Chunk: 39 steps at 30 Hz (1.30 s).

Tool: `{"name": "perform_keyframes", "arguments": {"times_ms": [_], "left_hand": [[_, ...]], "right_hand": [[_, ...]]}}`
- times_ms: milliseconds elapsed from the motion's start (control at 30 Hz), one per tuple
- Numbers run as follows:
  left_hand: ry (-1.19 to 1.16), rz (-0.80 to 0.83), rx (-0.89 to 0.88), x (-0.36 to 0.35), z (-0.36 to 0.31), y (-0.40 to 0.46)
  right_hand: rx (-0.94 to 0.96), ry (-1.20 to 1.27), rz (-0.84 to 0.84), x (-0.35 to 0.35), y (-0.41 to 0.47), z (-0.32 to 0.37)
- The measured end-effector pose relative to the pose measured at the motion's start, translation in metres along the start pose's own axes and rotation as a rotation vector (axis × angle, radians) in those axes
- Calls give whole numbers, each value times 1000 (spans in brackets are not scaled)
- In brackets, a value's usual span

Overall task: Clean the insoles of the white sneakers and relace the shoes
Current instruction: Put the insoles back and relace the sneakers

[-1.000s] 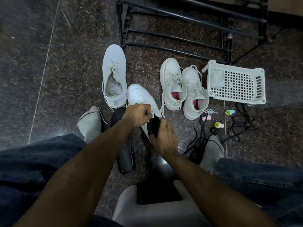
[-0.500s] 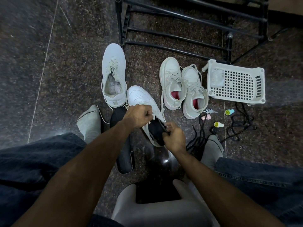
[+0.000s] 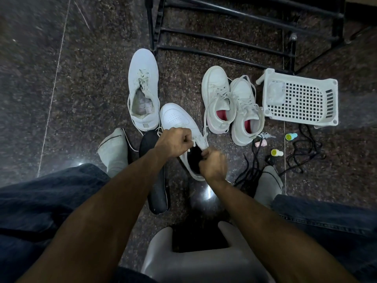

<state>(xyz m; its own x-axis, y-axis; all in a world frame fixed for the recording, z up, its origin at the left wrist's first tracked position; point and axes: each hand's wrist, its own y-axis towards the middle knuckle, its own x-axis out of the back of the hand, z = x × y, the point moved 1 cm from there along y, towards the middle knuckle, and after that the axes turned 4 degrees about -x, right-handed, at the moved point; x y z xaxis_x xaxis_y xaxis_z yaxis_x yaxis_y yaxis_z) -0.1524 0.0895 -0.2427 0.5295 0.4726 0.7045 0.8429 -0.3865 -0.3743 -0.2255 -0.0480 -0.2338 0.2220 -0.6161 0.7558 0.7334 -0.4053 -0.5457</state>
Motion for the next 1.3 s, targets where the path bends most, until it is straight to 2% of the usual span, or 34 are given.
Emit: {"name": "perform_keyframes", "arguments": {"times_ms": [67,133,233,300,433,500,800,900,967,1067,1200,1267,1300], "left_hand": [[6,11,-7,1,-2,0],[18,26,-20,-1,-6,1],[31,14,-15,-4,-9,0],[25,14,-12,-3,-9,0],[37,15,-7,0,-11,-2],[40,11,0,0,-11,-2],[56,12,-12,-2,-10,-2],[45,17,-21,-1,-9,-5],[-51,30,-24,1,-6,-7],[-242,-111,-17,9,-2,-12],[-64,-497,45,33,11,-15],[39,-566,64,46,22,-14],[101,-536,99,51,29,-13]], "right_hand": [[167,-243,60,7,-1,-5],[428,-479,36,12,-7,-19],[784,-606,10,15,-15,-51],[885,-638,59,19,-14,-64],[769,-799,327,23,-7,-46],[688,-907,387,19,-6,-33],[519,-1065,456,4,-1,-10],[579,-1047,422,7,-4,-6],[618,-1014,386,11,-8,-9],[637,-937,337,16,-12,-5],[672,-812,252,19,-8,32],[682,-750,180,19,4,56],[675,-730,144,19,11,69]]}}
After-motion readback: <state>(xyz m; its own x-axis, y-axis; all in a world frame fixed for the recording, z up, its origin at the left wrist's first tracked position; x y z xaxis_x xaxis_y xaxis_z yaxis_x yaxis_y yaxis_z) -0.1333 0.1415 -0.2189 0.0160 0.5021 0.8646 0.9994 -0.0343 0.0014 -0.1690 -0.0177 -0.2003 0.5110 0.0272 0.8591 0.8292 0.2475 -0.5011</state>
